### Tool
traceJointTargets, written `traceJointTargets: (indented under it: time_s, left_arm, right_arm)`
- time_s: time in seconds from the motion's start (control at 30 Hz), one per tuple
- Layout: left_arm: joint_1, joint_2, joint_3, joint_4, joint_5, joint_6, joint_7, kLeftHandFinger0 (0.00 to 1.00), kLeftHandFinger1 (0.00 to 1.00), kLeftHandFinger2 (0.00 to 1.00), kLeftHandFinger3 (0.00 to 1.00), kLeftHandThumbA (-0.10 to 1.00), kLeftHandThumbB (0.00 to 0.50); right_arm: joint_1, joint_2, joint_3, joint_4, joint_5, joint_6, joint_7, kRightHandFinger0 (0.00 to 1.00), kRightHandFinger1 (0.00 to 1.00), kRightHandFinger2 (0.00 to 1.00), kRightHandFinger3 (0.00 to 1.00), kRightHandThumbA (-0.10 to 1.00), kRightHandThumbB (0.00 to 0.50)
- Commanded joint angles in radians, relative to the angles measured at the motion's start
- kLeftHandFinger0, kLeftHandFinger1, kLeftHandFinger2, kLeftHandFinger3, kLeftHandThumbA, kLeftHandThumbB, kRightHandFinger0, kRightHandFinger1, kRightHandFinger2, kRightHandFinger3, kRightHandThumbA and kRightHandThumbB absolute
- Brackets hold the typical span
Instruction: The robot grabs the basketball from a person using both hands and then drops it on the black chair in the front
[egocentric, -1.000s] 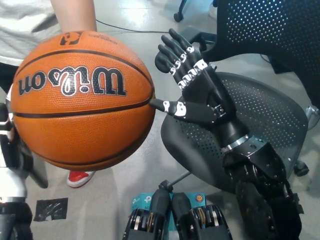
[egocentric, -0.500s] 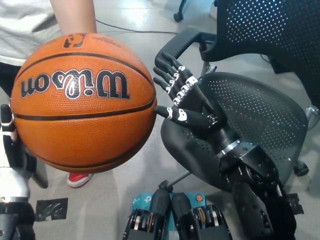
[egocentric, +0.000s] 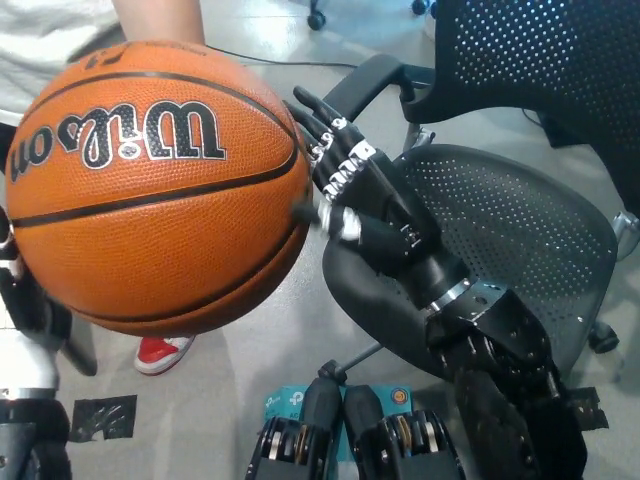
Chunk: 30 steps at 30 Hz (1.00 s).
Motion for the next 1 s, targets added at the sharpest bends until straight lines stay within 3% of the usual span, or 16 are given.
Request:
traceJointTargets:
  time_s: [0.0, 0.17, 0.3, 0.37, 0.43, 0.57, 0.73, 0.83, 0.97]
  left_arm:
    - [-0.042, -0.012, -0.042, -0.030, 0.033, -0.014, -0.013, 1.00, 1.00, 1.00, 1.00, 1.00, 0.166]
    - [-0.055, -0.024, -0.054, -0.031, 0.024, -0.033, -0.018, 1.00, 1.00, 1.00, 1.00, 1.00, 0.153]
    - [-0.061, -0.039, -0.063, -0.048, 0.020, -0.042, -0.009, 1.00, 1.00, 1.00, 1.00, 1.00, 0.144]
    - [-0.067, -0.051, -0.070, -0.076, 0.023, -0.018, 0.001, 1.00, 1.00, 1.00, 1.00, 1.00, 0.156]
    - [-0.070, -0.067, -0.083, -0.115, 0.047, 0.013, 0.018, 1.00, 1.00, 1.00, 1.00, 1.00, 0.150]
    - [-0.070, -0.089, -0.117, -0.160, 0.080, 0.019, 0.026, 1.00, 1.00, 1.00, 1.00, 1.00, 0.116]
    - [-0.105, -0.082, -0.148, -0.154, 0.055, -0.035, 0.011, 1.00, 1.00, 1.00, 1.00, 1.00, 0.058]
    - [-0.118, -0.080, -0.173, -0.151, 0.134, -0.045, 0.024, 1.00, 1.00, 1.00, 1.00, 1.00, 0.075]
    - [-0.141, -0.066, -0.188, -0.176, 0.125, 0.040, 0.022, 1.00, 1.00, 1.00, 1.00, 1.00, 0.100]
  right_arm:
    - [-0.031, 0.060, 0.077, -0.109, 0.042, 0.018, 0.071, 1.00, 1.00, 1.00, 1.00, 1.00, 0.500]
    - [-0.019, 0.075, 0.116, -0.159, 0.029, 0.034, 0.058, 1.00, 1.00, 1.00, 1.00, 1.00, 0.499]
    - [0.000, 0.112, 0.152, -0.159, -0.084, 0.013, -0.028, 1.00, 1.00, 1.00, 1.00, 1.00, 0.480]
    - [0.015, 0.148, 0.180, -0.135, -0.206, -0.033, -0.099, 1.00, 1.00, 1.00, 1.00, 1.00, 0.449]
    - [0.023, 0.201, 0.200, -0.051, -0.294, -0.132, -0.159, 1.00, 1.00, 1.00, 1.00, 1.00, 0.367]
    - [0.020, 0.258, 0.220, 0.084, -0.349, -0.264, -0.186, 1.00, 1.00, 1.00, 1.00, 1.00, 0.281]
    - [-0.039, 0.280, 0.255, 0.172, -0.533, -0.342, -0.292, 1.00, 1.00, 1.00, 1.00, 1.00, 0.289]
    - [-0.062, 0.285, 0.276, 0.193, -0.585, -0.334, -0.338, 1.00, 1.00, 1.00, 1.00, 1.00, 0.316]
    - [-0.101, 0.285, 0.285, 0.208, -0.598, -0.312, -0.381, 1.00, 1.00, 1.00, 1.00, 1.00, 0.316]
